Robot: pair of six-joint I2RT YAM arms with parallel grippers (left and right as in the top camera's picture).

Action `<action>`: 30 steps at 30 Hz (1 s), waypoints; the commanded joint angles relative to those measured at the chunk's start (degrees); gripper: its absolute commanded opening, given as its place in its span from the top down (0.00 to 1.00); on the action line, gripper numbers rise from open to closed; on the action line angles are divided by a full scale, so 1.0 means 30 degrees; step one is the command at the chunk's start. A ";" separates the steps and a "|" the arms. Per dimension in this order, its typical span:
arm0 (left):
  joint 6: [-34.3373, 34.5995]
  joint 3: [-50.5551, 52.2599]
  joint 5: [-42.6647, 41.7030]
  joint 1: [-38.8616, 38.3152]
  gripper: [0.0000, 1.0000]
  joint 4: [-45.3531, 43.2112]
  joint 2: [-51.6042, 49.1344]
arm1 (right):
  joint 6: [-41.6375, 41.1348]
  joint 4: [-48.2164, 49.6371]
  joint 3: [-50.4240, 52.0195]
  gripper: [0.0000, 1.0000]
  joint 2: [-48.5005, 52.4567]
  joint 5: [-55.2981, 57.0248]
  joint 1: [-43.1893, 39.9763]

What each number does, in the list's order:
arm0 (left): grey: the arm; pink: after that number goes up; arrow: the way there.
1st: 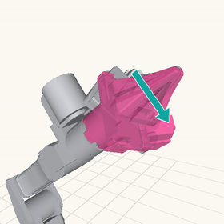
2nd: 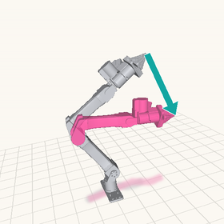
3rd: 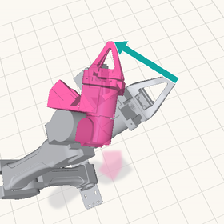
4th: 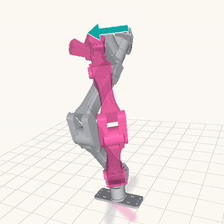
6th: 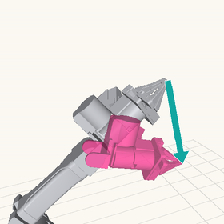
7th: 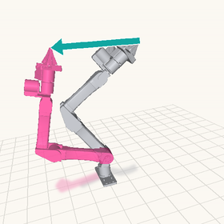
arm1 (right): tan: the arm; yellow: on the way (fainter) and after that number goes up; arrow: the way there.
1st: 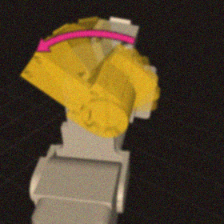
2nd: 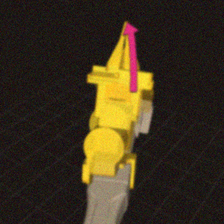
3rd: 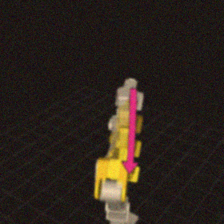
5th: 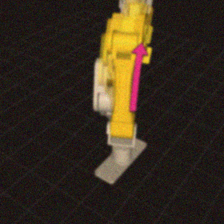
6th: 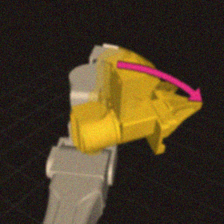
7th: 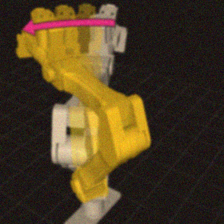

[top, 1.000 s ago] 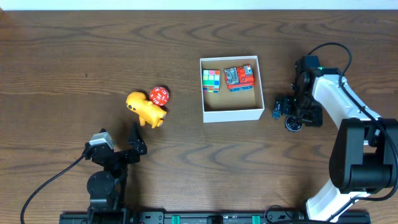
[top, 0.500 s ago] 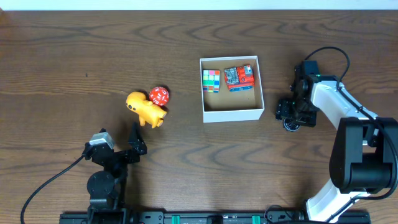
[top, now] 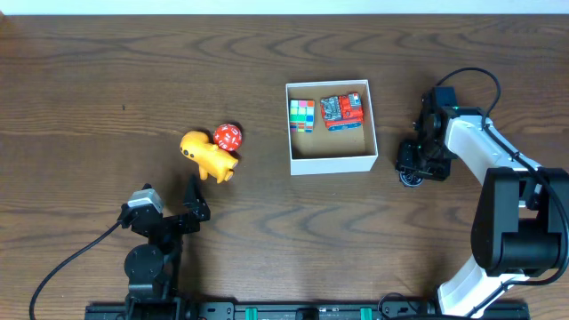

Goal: Pack container
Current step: 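Close the right gripper on the black wheel and lift it, then carry the black wheel with the right gripper over the box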

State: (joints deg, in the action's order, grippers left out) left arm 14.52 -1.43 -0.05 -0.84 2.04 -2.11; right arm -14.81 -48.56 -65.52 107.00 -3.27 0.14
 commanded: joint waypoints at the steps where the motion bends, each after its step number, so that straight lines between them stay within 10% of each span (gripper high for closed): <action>1: -0.0306 0.0401 0.0153 0.0095 0.02 0.0685 0.0000 | -0.0248 -0.0015 -0.0022 0.41 0.0117 -0.0576 -0.0168; 30: -0.0306 0.0401 0.0153 0.0095 0.02 0.0685 0.0000 | -0.0328 -0.1676 -0.5421 0.49 0.0117 -0.0583 -0.0080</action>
State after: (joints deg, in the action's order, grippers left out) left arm 14.52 -1.43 -0.05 -0.84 2.02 -2.11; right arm -15.29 -52.84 -77.82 107.00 -4.56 0.16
